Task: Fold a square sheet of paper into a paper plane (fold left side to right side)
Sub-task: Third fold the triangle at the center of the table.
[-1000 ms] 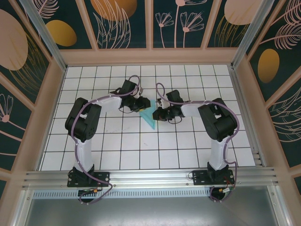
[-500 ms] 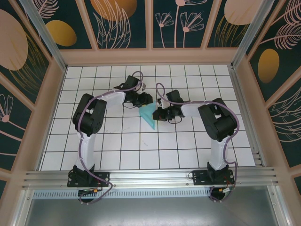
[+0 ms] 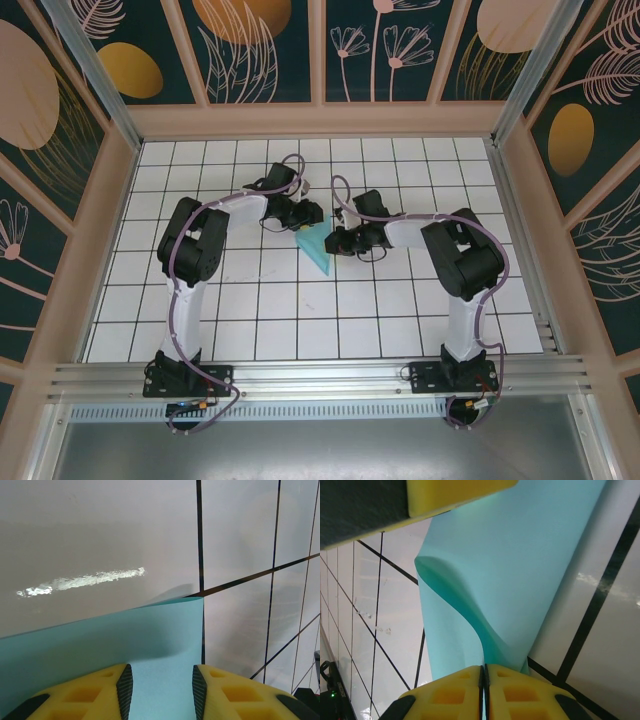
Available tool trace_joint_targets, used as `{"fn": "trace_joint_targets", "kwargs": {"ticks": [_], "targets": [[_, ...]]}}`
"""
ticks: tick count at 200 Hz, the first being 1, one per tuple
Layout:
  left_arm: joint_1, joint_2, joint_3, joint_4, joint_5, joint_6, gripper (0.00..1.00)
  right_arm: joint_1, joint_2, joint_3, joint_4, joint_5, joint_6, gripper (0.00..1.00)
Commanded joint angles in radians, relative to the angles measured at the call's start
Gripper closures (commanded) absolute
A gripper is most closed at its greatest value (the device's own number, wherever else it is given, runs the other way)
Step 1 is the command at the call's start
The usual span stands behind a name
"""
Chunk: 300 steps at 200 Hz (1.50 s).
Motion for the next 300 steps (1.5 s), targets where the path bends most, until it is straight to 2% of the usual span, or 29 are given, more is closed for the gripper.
{"fn": "trace_joint_targets", "kwargs": {"ticks": [1,157,242,265,282,300], "targets": [[0.000,0.024,-0.017,-0.036,-0.016,0.017,0.60,-0.003,0.008,0.032,-0.022,0.018,-0.018,0.87],[0.000,0.002,-0.015,-0.037,-0.007,0.020,0.59,0.013,0.072,0.078,-0.133,0.072,-0.048,0.87],[0.054,-0.075,0.132,-0.166,-0.010,0.074,0.52,0.029,0.100,0.076,-0.172,0.106,-0.055,0.87],[0.058,-0.138,0.069,-0.141,-0.014,0.066,0.53,0.029,0.100,0.077,-0.170,0.105,-0.058,0.87],[0.058,-0.197,-0.041,-0.070,0.017,0.029,0.59,0.029,0.100,0.078,-0.170,0.106,-0.059,0.87],[0.052,-0.262,-0.167,0.016,0.049,-0.020,0.60,0.029,0.100,0.081,-0.172,0.108,-0.063,0.87]]}}
